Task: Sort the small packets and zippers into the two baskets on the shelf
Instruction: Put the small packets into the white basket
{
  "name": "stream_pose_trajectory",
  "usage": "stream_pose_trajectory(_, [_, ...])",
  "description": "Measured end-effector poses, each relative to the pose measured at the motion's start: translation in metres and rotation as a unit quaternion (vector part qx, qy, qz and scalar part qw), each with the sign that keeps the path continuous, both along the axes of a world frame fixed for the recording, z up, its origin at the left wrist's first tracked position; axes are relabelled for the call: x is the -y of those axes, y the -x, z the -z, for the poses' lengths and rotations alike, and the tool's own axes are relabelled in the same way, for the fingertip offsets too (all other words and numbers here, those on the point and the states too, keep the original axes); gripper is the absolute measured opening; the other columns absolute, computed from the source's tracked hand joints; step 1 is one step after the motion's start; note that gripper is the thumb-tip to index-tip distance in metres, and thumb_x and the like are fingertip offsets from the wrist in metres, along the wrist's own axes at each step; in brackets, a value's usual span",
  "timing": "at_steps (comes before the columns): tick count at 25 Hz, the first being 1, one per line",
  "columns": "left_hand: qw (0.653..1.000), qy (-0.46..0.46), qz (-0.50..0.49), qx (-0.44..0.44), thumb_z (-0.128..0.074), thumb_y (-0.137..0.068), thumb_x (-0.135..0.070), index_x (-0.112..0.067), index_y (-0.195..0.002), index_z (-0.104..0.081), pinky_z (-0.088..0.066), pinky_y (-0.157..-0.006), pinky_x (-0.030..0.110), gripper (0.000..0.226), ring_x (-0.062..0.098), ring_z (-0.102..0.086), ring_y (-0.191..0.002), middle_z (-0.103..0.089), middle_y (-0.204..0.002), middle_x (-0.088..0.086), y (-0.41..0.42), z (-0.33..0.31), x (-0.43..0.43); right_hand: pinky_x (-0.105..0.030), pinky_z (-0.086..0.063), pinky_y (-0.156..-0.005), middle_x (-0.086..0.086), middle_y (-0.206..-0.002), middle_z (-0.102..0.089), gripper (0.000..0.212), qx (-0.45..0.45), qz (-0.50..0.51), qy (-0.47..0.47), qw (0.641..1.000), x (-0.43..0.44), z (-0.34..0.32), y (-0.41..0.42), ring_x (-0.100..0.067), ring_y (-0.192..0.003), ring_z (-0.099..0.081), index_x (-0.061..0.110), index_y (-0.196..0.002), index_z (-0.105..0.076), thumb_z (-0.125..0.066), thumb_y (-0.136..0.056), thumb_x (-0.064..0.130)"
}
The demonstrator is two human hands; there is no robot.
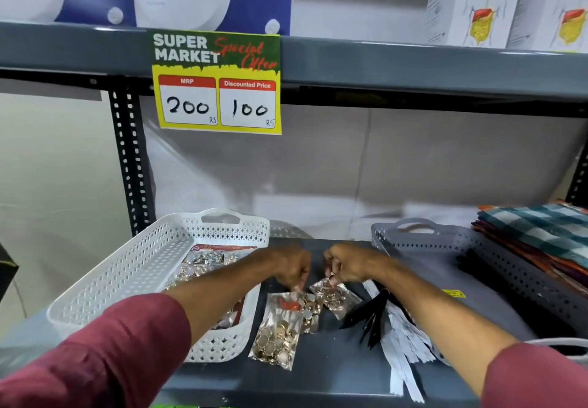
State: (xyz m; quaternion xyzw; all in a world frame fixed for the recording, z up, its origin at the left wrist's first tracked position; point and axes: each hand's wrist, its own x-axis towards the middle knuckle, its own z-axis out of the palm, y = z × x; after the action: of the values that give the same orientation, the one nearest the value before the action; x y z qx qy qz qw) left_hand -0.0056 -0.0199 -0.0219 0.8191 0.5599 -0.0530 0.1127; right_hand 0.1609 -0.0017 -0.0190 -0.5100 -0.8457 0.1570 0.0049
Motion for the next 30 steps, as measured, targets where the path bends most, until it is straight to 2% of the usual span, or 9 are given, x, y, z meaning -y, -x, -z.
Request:
stream_pose_trajectory(4, [0.996, -0.086, -0.003, -0.015, -0.065, -0.084, -0.002, -0.01, -0.101, -0.073, -0.055, -0.092, 0.035, 0.02, 0.023, -0.068, -0.101, -0.073, -0.11, 0.007, 0.015, -0.01, -0.009, -0.026, -0.044, -0.072, 0.009, -0.079, -0.058, 0.017, -0.04, 0.017, -0.027, 0.999, -0.003, -0.019, -0.002, -0.015, -0.083, -0.057, 0.021, -0.09, -0.062, -0.074, -0.083, 0.012])
stream_pose_trajectory(8, [0.989, -0.144, -0.014, -0.02, -0.062, -0.086, -0.007, -0.012, -0.102, -0.076, -0.055, -0.089, 0.035, 0.022, 0.029, -0.066, -0.105, -0.072, -0.112, 0.011, 0.032, -0.031, -0.022, -0.023, -0.044, -0.077, -0.002, -0.099, -0.068, 0.018, -0.086, 0.023, -0.079, 0.993, -0.006, -0.041, 0.001, -0.015, -0.089, -0.06, 0.019, -0.101, -0.074, -0.073, -0.085, 0.012])
stream_pose_trajectory(10, [0.984, -0.173, -0.038, -0.006, -0.063, -0.086, -0.014, -0.016, -0.102, -0.076, -0.052, -0.094, 0.037, 0.02, 0.032, -0.061, -0.113, -0.066, -0.117, 0.013, 0.041, -0.044, -0.028, -0.021, -0.04, -0.076, 0.002, -0.095, -0.065, 0.018, -0.12, 0.031, -0.104, 0.987, -0.004, -0.053, 0.006, -0.01, -0.086, -0.057, 0.017, -0.105, -0.074, -0.071, -0.088, 0.015])
stream_pose_trajectory(13, [0.972, -0.225, -0.058, -0.021, -0.058, -0.093, -0.022, -0.014, -0.107, -0.075, -0.045, -0.097, 0.039, 0.023, 0.032, -0.049, -0.122, -0.064, -0.125, 0.007, 0.057, -0.072, -0.028, -0.023, -0.047, -0.077, 0.002, -0.095, -0.067, 0.015, -0.209, 0.051, -0.102, 0.971, -0.005, -0.068, 0.02, -0.013, -0.092, -0.063, 0.019, -0.102, -0.074, -0.071, -0.087, 0.016])
stream_pose_trajectory(16, [0.963, -0.254, -0.089, 0.005, -0.056, -0.094, -0.03, -0.014, -0.106, -0.075, -0.043, -0.1, 0.04, 0.028, 0.034, -0.047, -0.123, -0.066, -0.125, 0.006, 0.085, -0.102, -0.026, -0.021, -0.055, -0.074, 0.004, -0.089, -0.067, 0.017, -0.266, 0.063, -0.062, 0.96, -0.002, -0.081, 0.042, -0.01, -0.084, -0.064, 0.016, -0.105, -0.072, -0.07, -0.088, 0.015])
stream_pose_trajectory(21, [0.958, -0.227, -0.169, -0.052, -0.059, -0.089, -0.029, -0.016, -0.102, -0.076, -0.041, -0.083, 0.033, 0.024, 0.034, -0.051, -0.117, -0.07, -0.115, 0.006, 0.153, -0.101, -0.031, -0.03, -0.06, -0.081, -0.004, -0.092, -0.068, 0.013, -0.287, 0.089, -0.04, 0.953, -0.008, -0.079, 0.096, -0.013, -0.082, -0.065, 0.011, -0.1, -0.073, -0.07, -0.088, 0.009])
stream_pose_trajectory(24, [0.959, -0.179, -0.209, -0.071, -0.061, -0.087, -0.027, -0.017, -0.101, -0.075, -0.045, -0.084, 0.035, 0.022, 0.033, -0.054, -0.115, -0.07, -0.111, 0.011, 0.19, -0.076, -0.032, -0.029, -0.058, -0.085, -0.008, -0.099, -0.067, 0.018, -0.262, 0.08, -0.028, 0.961, -0.012, -0.063, 0.129, -0.017, -0.09, -0.066, 0.006, -0.106, -0.072, -0.067, -0.088, 0.003])
stream_pose_trajectory(26, [0.959, -0.145, -0.221, -0.101, -0.059, -0.091, -0.032, -0.016, -0.108, -0.073, -0.05, -0.089, 0.037, 0.027, 0.03, -0.057, -0.112, -0.07, -0.111, 0.01, 0.204, -0.06, -0.033, -0.03, -0.054, -0.092, -0.011, -0.11, -0.069, 0.022, -0.227, 0.08, -0.028, 0.97, -0.018, -0.049, 0.149, -0.019, -0.095, -0.065, 0.004, -0.109, -0.071, -0.066, -0.088, 0.001])
stream_pose_trajectory(30, [0.959, -0.137, -0.222, -0.115, -0.057, -0.093, -0.035, -0.017, -0.112, -0.073, -0.049, -0.088, 0.036, 0.03, 0.028, -0.058, -0.111, -0.07, -0.111, 0.009, 0.216, -0.039, -0.039, -0.051, -0.032, -0.107, -0.008, -0.116, -0.068, 0.024, -0.155, 0.112, -0.05, 0.98, -0.041, -0.018, 0.185, -0.028, -0.113, -0.059, 0.01, -0.106, -0.07, -0.06, -0.085, 0.006])
